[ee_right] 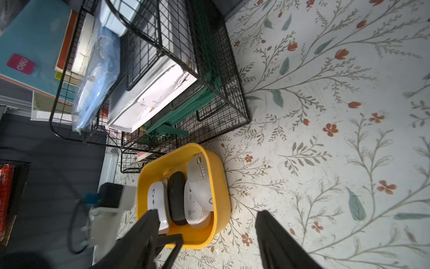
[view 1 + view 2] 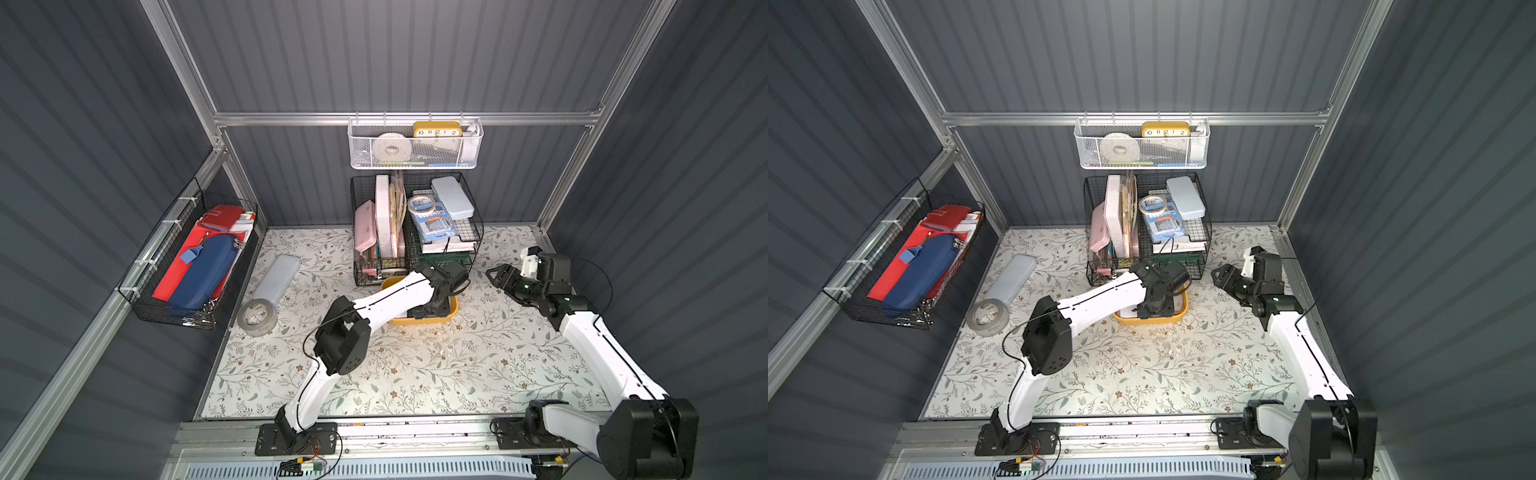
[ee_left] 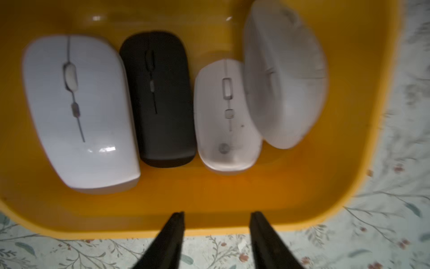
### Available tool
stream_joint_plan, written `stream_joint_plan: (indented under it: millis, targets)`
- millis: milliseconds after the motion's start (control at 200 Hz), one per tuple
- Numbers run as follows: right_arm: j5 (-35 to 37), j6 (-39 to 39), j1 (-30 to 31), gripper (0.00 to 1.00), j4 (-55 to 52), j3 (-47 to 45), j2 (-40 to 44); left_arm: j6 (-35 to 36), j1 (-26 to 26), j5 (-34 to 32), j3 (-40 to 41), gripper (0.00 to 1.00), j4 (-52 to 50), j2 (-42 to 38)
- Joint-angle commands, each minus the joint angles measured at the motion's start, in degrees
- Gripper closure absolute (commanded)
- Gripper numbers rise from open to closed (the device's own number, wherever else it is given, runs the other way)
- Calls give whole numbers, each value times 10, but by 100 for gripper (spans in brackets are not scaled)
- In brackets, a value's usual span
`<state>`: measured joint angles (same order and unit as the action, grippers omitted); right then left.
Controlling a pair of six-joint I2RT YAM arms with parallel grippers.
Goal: Take out the mouse from the storage box
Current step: Pick up the mouse from the storage box.
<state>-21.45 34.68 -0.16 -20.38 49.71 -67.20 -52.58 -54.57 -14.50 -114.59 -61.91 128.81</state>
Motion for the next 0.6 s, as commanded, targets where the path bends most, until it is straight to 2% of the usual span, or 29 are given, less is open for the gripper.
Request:
stream_joint_plan:
  millis: [0,140,285,595]
  targets:
    - [-10,-10,3,27,4,5,8,7,22,-13,-19,22,-65,-47]
    - [-4,-15,6,25,3,4,11,29,77,-8,6,21,-52,-88]
    - [6,-20,6,24,-1,7,4,62,86,-23,-27,19,-62,-66]
    - [6,-17,6,23,5,9,-10,84,104,-16,-10,23,-62,-52]
